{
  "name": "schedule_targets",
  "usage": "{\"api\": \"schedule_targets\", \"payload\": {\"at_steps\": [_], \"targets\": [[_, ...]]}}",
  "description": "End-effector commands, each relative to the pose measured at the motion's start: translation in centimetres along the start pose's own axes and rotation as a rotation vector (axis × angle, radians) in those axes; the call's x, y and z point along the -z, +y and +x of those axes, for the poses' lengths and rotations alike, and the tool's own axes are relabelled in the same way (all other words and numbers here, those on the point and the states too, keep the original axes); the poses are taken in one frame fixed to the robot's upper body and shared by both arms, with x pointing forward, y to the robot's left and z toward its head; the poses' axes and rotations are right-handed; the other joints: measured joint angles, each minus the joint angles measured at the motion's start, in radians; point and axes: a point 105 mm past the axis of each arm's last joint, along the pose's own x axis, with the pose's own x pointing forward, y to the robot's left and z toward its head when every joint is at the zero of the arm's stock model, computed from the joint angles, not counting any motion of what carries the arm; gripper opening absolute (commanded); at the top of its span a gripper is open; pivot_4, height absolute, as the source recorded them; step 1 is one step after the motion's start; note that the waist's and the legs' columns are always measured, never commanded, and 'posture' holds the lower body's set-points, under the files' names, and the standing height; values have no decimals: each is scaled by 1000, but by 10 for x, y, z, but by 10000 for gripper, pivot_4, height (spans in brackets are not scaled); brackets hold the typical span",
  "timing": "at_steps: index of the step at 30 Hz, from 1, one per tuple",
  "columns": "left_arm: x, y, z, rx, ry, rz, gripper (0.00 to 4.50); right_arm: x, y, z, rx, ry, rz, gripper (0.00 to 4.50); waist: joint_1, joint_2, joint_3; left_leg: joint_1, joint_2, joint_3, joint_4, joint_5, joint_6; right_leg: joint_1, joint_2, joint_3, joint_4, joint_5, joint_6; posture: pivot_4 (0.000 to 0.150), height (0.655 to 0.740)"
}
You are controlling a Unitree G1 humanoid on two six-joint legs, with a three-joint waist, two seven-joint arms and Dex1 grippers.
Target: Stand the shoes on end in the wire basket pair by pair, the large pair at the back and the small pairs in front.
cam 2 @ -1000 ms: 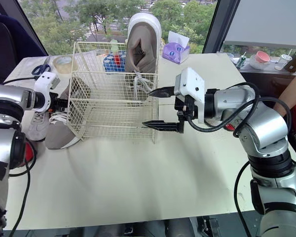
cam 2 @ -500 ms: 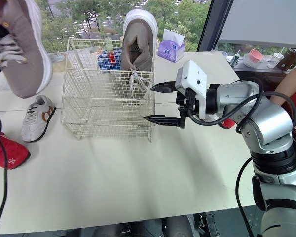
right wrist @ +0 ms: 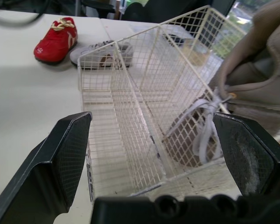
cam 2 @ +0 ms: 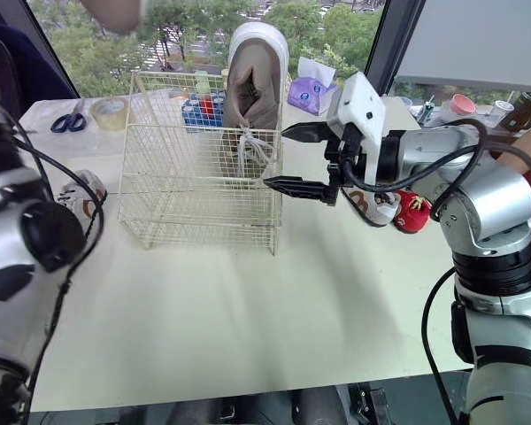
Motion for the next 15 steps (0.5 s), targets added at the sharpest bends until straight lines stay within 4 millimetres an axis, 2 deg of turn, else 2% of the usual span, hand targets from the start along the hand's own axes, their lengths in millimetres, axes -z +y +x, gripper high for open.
{"api": "schedule_targets", "payload": {"at_steps": [1,3,9,12,15], "targets": [[-11,-28,5,47,-84,173,4122,-17,-4,-12,48,-17,-51,45000,0,0,0,0,0,0,0,-1,2,0,0,0,0,0,0,1500,7400],[-2,-35,1,59,-70,206,4122,-17,-5,-14,58,-10,-49,45000,-1,0,0,0,0,0,0,-2,4,0,0,0,0,0,0,1500,7400],[18,-32,-12,-18,-46,259,4122,-17,-6,-16,70,-8,-37,45000,-6,0,0,0,1,0,0,-2,3,0,0,0,0,0,-1,1500,7400],[44,-35,-24,-24,-1,291,4122,-17,-6,-15,67,-14,-38,45000,-1,0,0,0,0,0,0,-2,4,0,0,0,-1,0,0,1500,7400],[62,-34,-33,-45,36,290,4122,-17,-6,-15,65,-19,-36,45000,4,0,0,0,0,0,0,-3,5,0,-1,0,-1,0,0,1500,7400]]}}
